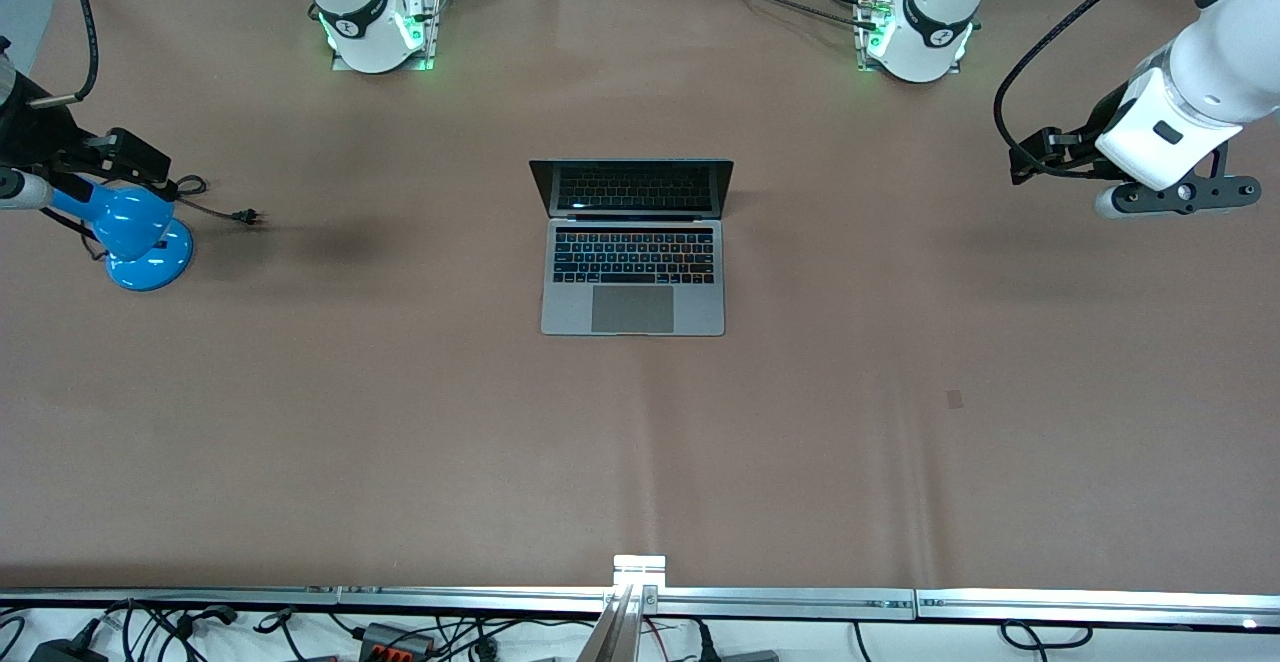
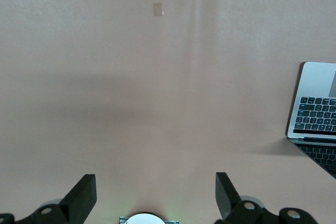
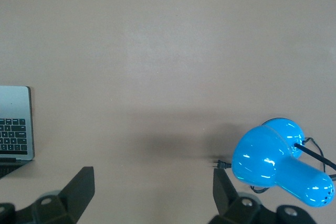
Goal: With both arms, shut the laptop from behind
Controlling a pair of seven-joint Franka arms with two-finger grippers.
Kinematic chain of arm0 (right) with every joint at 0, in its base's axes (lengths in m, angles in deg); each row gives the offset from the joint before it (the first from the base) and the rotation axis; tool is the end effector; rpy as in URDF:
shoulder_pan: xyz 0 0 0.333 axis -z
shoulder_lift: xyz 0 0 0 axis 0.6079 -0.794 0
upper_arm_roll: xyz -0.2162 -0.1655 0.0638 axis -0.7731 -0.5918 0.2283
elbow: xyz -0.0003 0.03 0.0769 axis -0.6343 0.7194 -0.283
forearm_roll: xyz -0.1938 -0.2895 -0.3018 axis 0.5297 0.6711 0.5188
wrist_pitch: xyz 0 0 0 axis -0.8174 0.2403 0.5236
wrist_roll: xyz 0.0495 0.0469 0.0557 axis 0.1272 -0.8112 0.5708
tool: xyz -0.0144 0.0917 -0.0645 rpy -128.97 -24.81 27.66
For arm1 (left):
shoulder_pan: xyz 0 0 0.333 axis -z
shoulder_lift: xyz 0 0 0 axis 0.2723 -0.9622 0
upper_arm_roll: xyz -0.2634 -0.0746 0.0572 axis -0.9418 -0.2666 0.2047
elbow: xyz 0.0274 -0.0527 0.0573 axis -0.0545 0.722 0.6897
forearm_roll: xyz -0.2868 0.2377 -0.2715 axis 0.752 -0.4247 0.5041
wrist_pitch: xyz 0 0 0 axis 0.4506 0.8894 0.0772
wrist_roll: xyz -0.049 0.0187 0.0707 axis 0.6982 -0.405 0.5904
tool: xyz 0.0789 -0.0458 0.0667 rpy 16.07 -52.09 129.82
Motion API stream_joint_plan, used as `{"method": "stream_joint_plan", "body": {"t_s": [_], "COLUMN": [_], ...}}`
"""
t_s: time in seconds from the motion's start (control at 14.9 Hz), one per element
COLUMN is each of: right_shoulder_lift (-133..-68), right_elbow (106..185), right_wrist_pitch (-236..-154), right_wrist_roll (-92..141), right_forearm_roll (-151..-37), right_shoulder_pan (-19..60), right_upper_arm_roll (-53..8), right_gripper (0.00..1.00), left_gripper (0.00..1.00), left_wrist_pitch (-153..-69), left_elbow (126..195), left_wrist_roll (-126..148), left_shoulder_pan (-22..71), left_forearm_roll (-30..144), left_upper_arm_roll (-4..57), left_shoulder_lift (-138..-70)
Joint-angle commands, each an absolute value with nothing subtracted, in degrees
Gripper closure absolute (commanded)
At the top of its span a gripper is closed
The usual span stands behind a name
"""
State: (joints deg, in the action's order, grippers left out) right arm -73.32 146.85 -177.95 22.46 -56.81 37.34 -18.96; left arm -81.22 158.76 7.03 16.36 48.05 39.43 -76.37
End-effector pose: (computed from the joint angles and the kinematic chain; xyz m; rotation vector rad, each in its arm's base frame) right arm 0.6161 -0.0219 0.5343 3.1372 0.0243 0.0412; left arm 0.5989 -0.0632 0.5209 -3.1060 -0.1281 0.2489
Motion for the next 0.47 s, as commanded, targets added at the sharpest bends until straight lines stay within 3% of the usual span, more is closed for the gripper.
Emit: {"method": "stream_joint_plan", "body": {"t_s": [0.0,0.13,0.2,0.27,0.34,0.4], "right_shoulder_lift": [-71.27,-71.27,-71.27,-71.27,-71.35,-71.44], "right_elbow": [148.55,148.47,148.38,148.21,148.03,147.94], "right_wrist_pitch": [-177.06,-177.31,-177.31,-177.05,-176.61,-175.74], "right_wrist_roll": [22.46,22.45,22.45,22.54,22.89,22.81], "right_forearm_roll": [-56.22,-56.13,-56.22,-56.13,-56.13,-56.13], "right_shoulder_pan": [37.52,37.52,37.52,37.26,36.91,36.91], "right_upper_arm_roll": [-18.48,-18.39,-18.39,-18.39,-18.39,-18.39], "right_gripper": [0.00,0.00,0.31,0.73,0.98,1.00], "left_gripper": [0.00,0.00,0.00,0.00,0.00,0.03], "left_wrist_pitch": [-79.93,-79.93,-80.01,-79.93,-79.75,-79.32], "left_elbow": [157.39,157.39,157.39,157.48,157.57,157.57], "left_wrist_roll": [7.64,7.64,7.64,7.64,8.25,8.08], "left_shoulder_pan": [16.33,16.33,16.33,16.33,16.33,16.33], "left_forearm_roll": [48.57,48.57,48.57,48.57,48.65,48.74], "left_upper_arm_roll": [39.44,39.44,39.44,39.44,39.44,39.44], "left_shoulder_lift": [-76.61,-76.61,-76.61,-76.61,-76.52,-76.60]}}
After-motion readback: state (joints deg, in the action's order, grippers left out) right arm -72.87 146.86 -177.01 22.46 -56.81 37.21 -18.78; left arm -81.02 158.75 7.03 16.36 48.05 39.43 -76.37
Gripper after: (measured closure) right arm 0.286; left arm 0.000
